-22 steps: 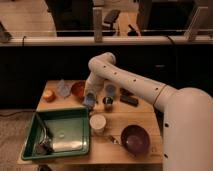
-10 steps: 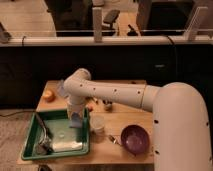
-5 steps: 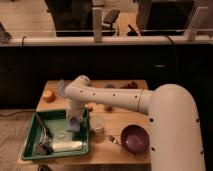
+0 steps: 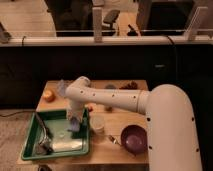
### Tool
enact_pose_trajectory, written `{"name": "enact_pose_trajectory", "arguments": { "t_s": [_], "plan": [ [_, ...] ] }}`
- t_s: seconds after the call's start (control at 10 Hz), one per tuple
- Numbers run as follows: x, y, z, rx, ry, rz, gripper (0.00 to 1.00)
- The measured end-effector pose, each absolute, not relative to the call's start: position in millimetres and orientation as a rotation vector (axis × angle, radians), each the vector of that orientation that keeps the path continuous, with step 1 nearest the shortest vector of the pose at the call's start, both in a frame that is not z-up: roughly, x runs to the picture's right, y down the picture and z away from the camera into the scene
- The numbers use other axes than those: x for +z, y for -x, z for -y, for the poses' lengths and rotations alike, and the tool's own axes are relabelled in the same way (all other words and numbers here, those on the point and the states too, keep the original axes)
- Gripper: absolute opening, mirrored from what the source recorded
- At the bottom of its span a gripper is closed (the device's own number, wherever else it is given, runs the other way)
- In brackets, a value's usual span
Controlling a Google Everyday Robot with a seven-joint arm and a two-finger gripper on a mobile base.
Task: Wipe tray with sponge
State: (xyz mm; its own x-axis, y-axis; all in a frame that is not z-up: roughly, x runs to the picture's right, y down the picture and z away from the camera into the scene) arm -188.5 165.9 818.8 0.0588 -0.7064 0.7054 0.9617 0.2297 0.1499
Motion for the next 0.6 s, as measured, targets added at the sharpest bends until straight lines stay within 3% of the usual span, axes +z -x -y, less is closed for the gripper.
{"name": "enact_pose_trajectory", "arguments": {
  "t_s": [0.6],
  "plan": [
    [804, 233, -179, -1.430, 0.413, 0.860, 0.00]
  ]
}}
